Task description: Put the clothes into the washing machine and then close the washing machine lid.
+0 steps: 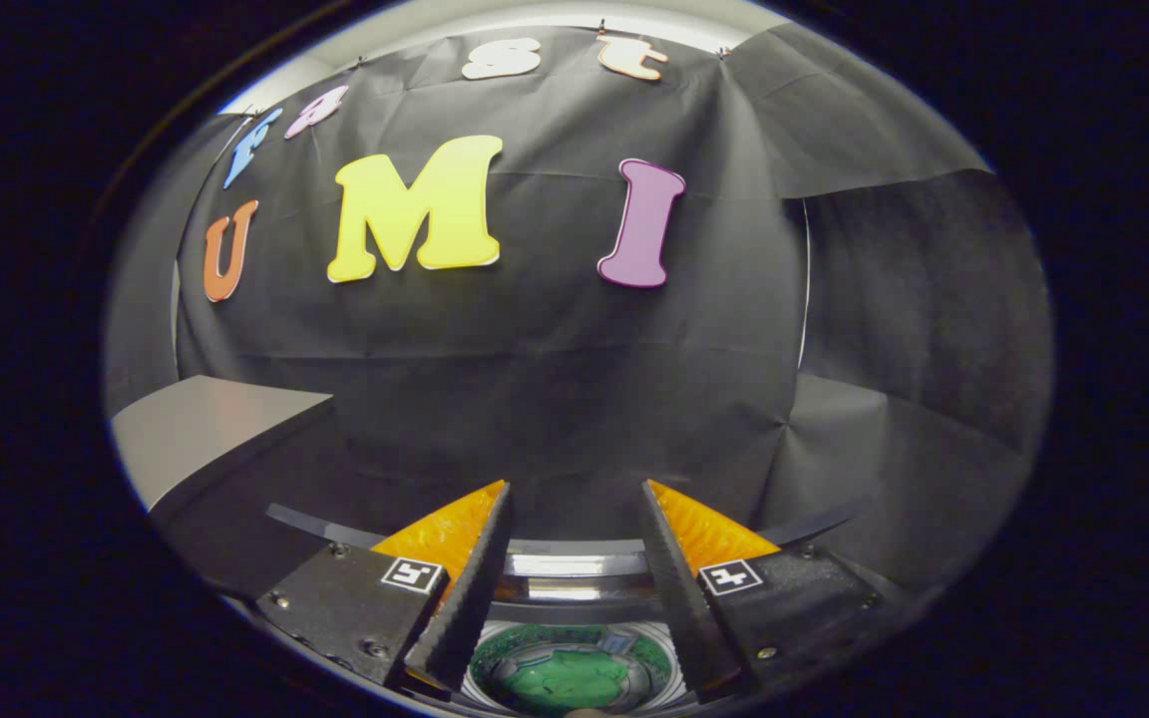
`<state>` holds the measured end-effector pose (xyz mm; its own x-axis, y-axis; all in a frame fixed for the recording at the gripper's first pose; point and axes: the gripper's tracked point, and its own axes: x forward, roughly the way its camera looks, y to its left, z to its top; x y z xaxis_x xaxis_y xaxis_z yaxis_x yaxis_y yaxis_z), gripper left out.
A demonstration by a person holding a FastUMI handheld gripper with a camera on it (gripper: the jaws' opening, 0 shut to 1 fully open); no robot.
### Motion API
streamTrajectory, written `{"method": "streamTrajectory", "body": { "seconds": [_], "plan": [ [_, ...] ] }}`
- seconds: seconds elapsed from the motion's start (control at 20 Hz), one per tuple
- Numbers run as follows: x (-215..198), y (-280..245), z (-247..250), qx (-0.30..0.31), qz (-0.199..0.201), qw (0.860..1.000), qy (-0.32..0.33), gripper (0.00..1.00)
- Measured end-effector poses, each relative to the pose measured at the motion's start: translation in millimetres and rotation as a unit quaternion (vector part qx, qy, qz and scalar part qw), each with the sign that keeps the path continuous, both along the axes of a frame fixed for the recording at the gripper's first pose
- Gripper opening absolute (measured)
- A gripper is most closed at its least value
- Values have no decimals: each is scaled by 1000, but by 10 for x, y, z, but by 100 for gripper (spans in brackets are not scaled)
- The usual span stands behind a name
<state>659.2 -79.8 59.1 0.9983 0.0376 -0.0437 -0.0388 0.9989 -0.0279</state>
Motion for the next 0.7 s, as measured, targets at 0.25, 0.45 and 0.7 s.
{"method": "streamTrajectory", "body": {
  "seconds": [0.25,0.45,0.7],
  "plan": [
    [-246,-16,-268,-1,4,1000,25,80],
    [-429,14,-410,-11,7,999,35,82],
    [-704,60,-488,-13,12,999,45,83]
  ]
}}
